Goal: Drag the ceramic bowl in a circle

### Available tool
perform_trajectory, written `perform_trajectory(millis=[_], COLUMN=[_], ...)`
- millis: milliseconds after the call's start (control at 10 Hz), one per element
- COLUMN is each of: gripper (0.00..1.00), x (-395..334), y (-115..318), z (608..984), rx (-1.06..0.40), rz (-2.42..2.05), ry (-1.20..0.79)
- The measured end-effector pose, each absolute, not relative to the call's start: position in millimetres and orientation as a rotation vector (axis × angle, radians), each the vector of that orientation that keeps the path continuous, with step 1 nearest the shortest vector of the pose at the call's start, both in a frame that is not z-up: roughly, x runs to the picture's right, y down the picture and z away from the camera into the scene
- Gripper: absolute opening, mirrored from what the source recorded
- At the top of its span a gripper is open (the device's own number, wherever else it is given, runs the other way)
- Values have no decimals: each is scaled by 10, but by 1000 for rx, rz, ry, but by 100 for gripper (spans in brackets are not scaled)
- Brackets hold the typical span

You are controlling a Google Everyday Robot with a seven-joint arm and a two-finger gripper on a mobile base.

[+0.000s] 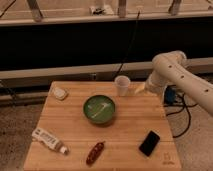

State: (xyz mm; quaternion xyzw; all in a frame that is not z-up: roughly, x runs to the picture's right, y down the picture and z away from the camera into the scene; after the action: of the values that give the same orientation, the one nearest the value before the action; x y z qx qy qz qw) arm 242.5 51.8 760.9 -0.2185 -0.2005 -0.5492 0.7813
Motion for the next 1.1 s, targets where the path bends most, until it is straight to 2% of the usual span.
perform_trajectory(millis=[800, 1100], gripper=[80, 80], x=[2385, 2021], y=[541, 583], z=[7633, 7740], rx=[-471, -462], rz=[-1201, -1274], ry=[-432, -436])
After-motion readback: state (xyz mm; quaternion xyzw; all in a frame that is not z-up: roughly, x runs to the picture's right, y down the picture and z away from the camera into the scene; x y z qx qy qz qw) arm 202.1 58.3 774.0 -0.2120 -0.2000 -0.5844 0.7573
